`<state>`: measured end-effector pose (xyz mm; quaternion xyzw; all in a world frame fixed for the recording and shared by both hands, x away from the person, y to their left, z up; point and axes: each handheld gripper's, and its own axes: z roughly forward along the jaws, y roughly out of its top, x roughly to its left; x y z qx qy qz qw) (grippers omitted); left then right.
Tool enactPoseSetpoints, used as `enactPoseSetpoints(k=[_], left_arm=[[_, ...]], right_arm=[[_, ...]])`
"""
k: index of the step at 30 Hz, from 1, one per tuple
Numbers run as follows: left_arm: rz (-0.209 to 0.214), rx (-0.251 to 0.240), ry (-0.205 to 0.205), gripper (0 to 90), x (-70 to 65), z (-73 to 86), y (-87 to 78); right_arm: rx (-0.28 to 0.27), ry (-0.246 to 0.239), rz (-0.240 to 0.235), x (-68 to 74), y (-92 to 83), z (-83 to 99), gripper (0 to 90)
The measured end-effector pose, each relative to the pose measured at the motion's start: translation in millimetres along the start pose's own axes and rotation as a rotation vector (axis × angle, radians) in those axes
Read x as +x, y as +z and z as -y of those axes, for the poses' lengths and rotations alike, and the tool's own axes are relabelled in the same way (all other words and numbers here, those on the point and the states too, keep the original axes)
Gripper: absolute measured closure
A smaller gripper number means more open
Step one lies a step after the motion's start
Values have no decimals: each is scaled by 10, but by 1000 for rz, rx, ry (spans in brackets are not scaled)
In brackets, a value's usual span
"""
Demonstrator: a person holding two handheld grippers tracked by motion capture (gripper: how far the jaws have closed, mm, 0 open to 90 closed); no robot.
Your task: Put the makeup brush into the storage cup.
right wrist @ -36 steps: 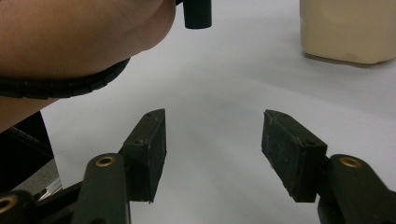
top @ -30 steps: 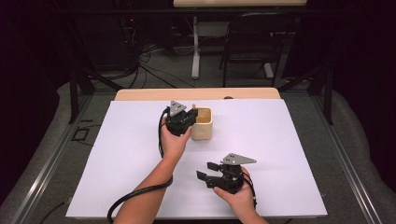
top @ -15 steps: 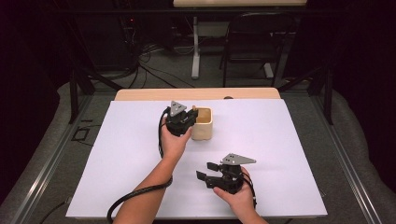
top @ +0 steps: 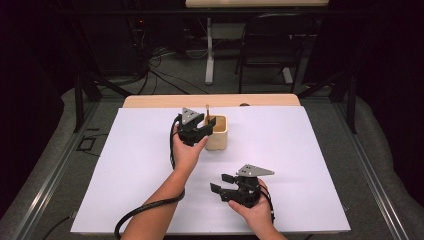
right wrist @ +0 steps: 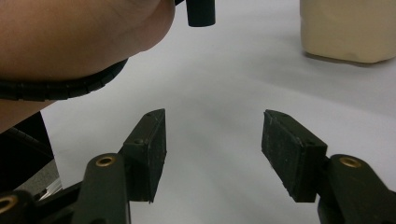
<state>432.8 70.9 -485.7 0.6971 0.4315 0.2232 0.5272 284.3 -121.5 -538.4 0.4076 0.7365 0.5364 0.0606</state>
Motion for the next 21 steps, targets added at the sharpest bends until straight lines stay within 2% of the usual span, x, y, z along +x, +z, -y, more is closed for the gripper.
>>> enactPoseSetpoints(k=[8, 21], left_arm=[[-13, 7, 8, 400, 8, 17, 17], [-15, 11, 4, 396, 31, 8, -12]], right_arm=[[9, -7, 4, -4, -4, -3, 401], [-3, -6, 1, -1, 3, 1, 401]])
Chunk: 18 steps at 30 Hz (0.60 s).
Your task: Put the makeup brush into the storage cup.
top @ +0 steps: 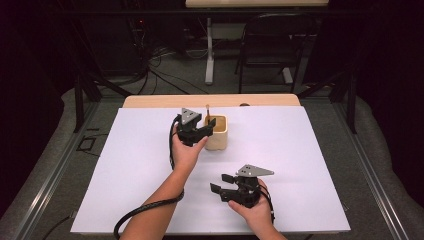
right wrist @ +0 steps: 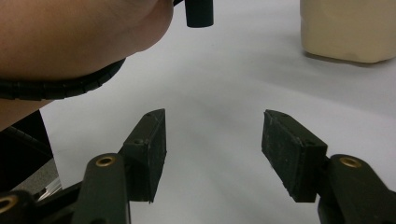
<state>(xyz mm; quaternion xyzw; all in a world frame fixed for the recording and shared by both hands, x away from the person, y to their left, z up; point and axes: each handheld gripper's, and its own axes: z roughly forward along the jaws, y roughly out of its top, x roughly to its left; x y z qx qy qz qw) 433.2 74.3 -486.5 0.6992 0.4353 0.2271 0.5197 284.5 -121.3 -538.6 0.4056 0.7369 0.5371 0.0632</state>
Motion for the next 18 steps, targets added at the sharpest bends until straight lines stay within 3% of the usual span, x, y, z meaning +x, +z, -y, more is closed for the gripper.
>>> enactPoseSetpoints(k=[13, 18], left_arm=[[9, -2, -20, 394, 18, -40, -54], [22, -4, -10, 391, -5, -81, -79]], right_arm=[[11, 1, 4, -5, -7, -2, 400], [12, -3, 3, -7, -8, 0, 399]])
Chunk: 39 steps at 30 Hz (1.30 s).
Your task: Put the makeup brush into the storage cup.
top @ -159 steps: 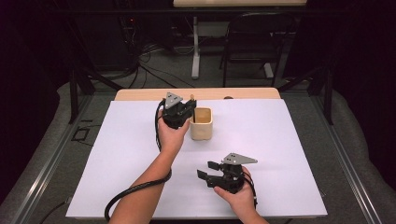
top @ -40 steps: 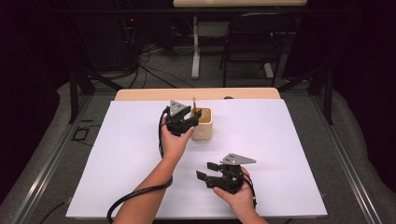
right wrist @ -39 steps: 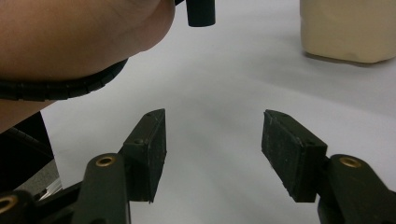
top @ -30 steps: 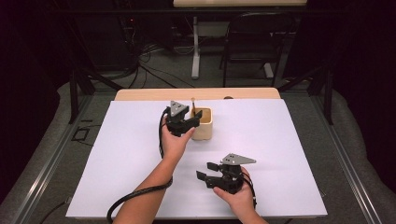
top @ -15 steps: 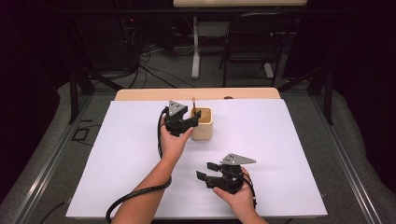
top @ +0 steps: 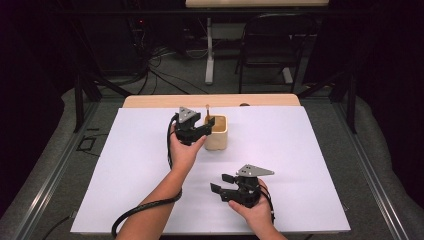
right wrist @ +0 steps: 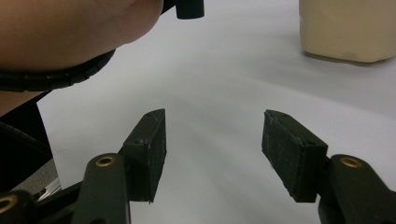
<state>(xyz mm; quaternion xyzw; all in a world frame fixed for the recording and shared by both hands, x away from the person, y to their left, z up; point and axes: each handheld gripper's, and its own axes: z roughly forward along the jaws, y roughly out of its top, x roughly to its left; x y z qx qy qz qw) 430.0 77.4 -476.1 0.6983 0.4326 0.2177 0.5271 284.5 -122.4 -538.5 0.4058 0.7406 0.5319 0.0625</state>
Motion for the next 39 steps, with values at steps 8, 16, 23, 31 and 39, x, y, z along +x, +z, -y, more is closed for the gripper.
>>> enactPoseSetpoints(k=[8, 16, 23, 31, 39], left_arm=[[11, -10, 16, 386, -47, -110, -56], [20, -3, 10, 382, -53, -170, -90], [25, -13, 24, 381, -58, -260, -146], [32, -12, 32, 378, -80, -324, -216], [40, -7, 32, 377, -92, -361, -263]], right_arm=[[-3, 0, 1, 1, 1, 2, 399], [-22, 2, -4, -7, 6, 5, 399], [-14, 10, 3, -8, -7, 1, 399], [-12, 14, 3, -6, -8, 3, 399], [-12, 4, 6, -10, -7, 4, 397]])
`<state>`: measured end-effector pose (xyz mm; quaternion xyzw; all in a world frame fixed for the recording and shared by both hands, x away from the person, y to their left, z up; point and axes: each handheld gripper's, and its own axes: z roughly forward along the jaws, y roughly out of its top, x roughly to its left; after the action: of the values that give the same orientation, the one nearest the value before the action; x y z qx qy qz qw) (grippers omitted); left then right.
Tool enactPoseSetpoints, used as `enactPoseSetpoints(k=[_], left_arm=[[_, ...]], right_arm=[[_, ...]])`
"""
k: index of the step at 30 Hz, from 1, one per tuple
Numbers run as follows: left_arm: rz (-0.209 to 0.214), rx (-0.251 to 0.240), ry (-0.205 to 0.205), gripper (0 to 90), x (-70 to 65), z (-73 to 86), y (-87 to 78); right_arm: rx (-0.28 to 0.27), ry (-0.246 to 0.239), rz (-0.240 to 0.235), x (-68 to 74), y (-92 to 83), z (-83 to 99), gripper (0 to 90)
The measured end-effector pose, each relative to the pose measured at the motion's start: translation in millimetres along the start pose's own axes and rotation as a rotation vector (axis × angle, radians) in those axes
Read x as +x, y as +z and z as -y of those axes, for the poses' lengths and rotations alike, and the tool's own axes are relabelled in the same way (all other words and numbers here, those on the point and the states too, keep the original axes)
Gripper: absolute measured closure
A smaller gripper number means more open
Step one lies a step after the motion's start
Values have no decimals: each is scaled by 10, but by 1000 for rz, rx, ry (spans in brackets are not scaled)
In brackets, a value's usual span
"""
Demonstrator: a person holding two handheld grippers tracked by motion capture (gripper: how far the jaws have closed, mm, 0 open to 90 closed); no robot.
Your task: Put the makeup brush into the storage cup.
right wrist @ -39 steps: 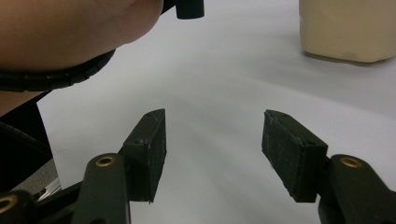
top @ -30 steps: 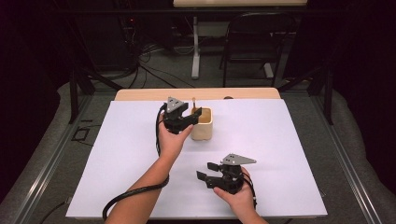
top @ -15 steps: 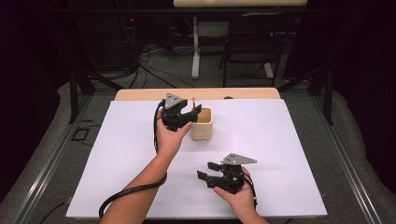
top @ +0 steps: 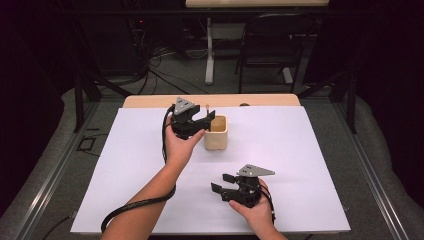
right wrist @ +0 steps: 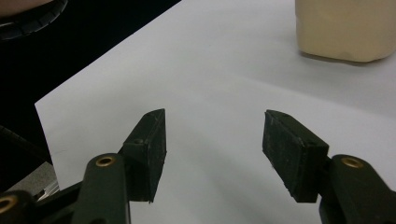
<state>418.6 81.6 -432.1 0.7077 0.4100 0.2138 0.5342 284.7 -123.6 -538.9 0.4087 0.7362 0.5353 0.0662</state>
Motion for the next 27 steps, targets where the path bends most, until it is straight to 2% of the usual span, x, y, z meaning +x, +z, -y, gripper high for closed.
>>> enactPoseSetpoints(k=[10, 12, 21, 27], left_arm=[[10, -2, 24, 377, -10, -21, -87], [14, 0, 14, 376, -8, -21, -112], [7, -12, 23, 377, 23, -59, -243], [7, -28, 8, 377, 40, -65, -350]], right_arm=[[0, 1, -2, 0, 2, 1, 397], [0, 5, -4, 4, 4, 3, 397], [1, -7, 1, -1, 11, 9, 397], [11, 1, 1, 10, 6, 9, 397]])
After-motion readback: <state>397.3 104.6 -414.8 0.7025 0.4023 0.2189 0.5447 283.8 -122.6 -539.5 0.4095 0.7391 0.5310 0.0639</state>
